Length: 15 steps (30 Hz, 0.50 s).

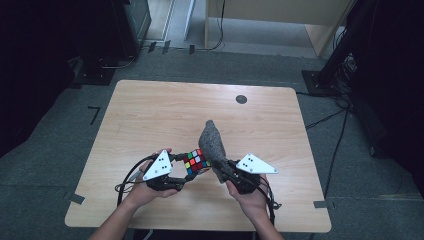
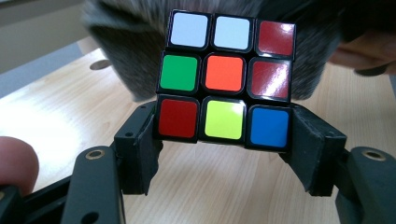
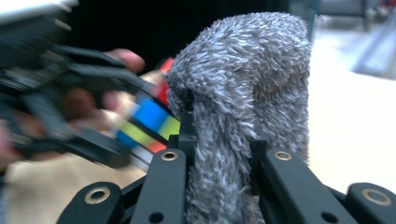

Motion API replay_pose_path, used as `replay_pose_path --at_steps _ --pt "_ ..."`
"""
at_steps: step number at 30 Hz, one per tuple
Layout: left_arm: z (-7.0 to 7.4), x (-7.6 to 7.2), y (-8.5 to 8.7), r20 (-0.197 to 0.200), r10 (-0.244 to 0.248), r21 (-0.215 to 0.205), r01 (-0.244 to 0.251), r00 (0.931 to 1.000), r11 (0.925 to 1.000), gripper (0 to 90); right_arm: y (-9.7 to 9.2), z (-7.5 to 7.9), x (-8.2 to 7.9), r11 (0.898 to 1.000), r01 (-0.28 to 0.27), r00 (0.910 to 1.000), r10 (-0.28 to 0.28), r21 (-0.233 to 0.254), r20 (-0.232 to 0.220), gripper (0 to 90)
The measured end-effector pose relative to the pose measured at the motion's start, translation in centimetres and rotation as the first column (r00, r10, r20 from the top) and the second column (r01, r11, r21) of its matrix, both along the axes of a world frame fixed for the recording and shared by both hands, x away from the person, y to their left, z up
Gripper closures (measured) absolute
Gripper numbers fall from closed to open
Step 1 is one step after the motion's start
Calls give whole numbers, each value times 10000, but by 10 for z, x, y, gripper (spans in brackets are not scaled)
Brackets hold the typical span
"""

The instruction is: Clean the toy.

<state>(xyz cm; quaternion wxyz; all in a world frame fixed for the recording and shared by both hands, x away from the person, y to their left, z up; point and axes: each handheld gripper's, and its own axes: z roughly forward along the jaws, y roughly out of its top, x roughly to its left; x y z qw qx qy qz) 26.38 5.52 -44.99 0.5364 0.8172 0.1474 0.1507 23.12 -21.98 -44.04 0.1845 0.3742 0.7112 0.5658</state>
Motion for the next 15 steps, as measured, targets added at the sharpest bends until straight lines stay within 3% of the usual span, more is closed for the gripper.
replay_pose_path --at_steps 2,4,7,9,12,15 --pt "-1 0 0 35 44 70 -44 10000 10000 342 -2 -2 2 9992 333 9993 -337 -201 -176 774" --pt "-2 0 -1 142 108 252 -112 9998 9996 343 -4 1 0 9991 416 9991 -416 -56 35 773" --pt "-2 -2 -4 193 66 354 -73 9998 9993 342 2 12 -9 9993 -160 9980 139 335 622 771" --pt "0 -3 -4 104 -42 120 41 9999 9999 342 9 16 -14 9989 -421 9959 404 193 815 770" --pt "3 -2 0 17 -97 -113 97 10000 9999 342 9 13 -12 9983 -358 9978 331 466 582 771" --pt "5 0 3 -82 -1 -302 -1 10000 9995 342 2 5 -5 9998 96 9998 -99 178 181 772"
